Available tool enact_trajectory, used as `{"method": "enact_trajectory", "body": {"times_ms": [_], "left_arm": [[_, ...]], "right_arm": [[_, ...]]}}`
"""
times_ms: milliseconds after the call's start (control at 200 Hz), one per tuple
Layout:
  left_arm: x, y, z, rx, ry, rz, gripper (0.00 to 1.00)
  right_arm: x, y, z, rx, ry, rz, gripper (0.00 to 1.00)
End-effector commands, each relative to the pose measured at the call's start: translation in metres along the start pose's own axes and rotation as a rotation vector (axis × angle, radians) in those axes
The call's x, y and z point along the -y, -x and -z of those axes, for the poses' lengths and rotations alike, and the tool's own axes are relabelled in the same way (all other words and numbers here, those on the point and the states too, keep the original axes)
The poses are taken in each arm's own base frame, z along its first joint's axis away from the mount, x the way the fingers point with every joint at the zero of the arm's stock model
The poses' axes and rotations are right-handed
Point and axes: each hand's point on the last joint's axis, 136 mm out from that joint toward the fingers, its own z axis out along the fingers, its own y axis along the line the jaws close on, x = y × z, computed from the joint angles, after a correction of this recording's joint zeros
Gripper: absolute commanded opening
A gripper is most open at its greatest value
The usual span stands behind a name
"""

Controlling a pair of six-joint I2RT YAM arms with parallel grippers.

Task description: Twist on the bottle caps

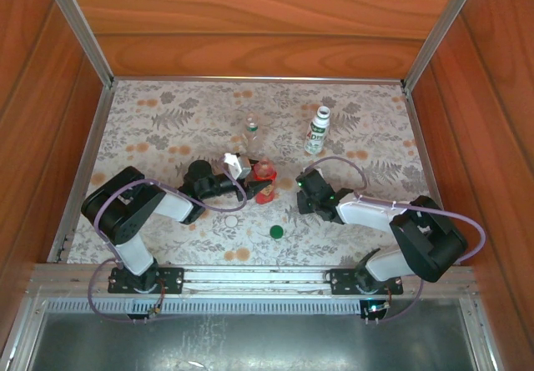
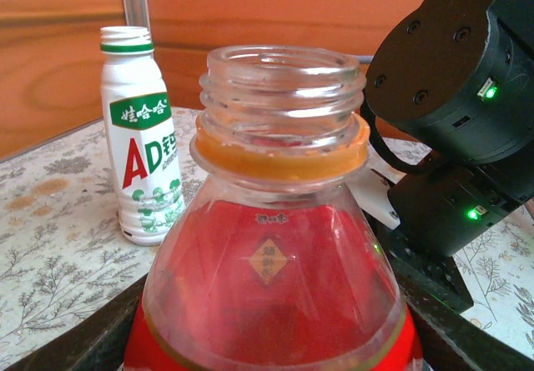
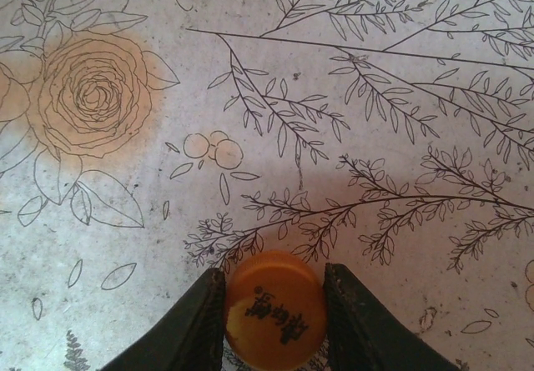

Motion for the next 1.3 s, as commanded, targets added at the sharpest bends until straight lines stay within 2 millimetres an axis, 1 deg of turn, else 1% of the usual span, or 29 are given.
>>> {"method": "enact_trajectory", "body": {"times_ms": [0, 135, 250, 415, 555, 749, 914, 1014, 1219, 1294], "left_arm": [[0.008, 0.004, -0.002, 0.014, -0.036, -0.003, 0.62], [0.008, 0.003, -0.001, 0.011, -0.036, -0.002, 0.62], [0.008, 0.002, -0.001, 0.009, -0.035, -0.001, 0.62], [0.007, 0.000, -0.001, 0.004, -0.034, 0.001, 0.62], [0.007, -0.001, -0.002, 0.002, -0.036, 0.003, 0.62], [0.008, -0.001, -0.002, 0.001, -0.041, 0.004, 0.62], [0.008, -0.001, -0.003, 0.000, -0.043, 0.005, 0.62], [0.008, 0.000, -0.003, 0.002, -0.044, 0.005, 0.62], [0.008, -0.002, -0.003, -0.004, -0.042, 0.007, 0.62], [0.007, -0.002, -0.003, -0.004, -0.043, 0.007, 0.62]], "right_arm": [[0.002, 0.002, 0.003, -0.015, -0.009, -0.003, 0.31], [0.000, 0.007, 0.009, -0.006, 0.002, -0.002, 0.30], [-0.004, 0.015, 0.019, -0.004, 0.027, 0.016, 0.31], [-0.013, 0.032, 0.043, -0.004, 0.072, 0.065, 0.31], [-0.022, 0.046, 0.068, -0.029, 0.116, 0.116, 0.32], [-0.040, 0.066, 0.105, -0.059, 0.199, 0.177, 0.33], [-0.056, 0.086, 0.134, -0.034, 0.263, 0.227, 0.34], [-0.064, 0.097, 0.148, -0.012, 0.291, 0.246, 0.35], [-0.089, 0.125, 0.179, 0.066, 0.375, 0.288, 0.35], [-0.099, 0.133, 0.185, 0.087, 0.401, 0.307, 0.35]]}}
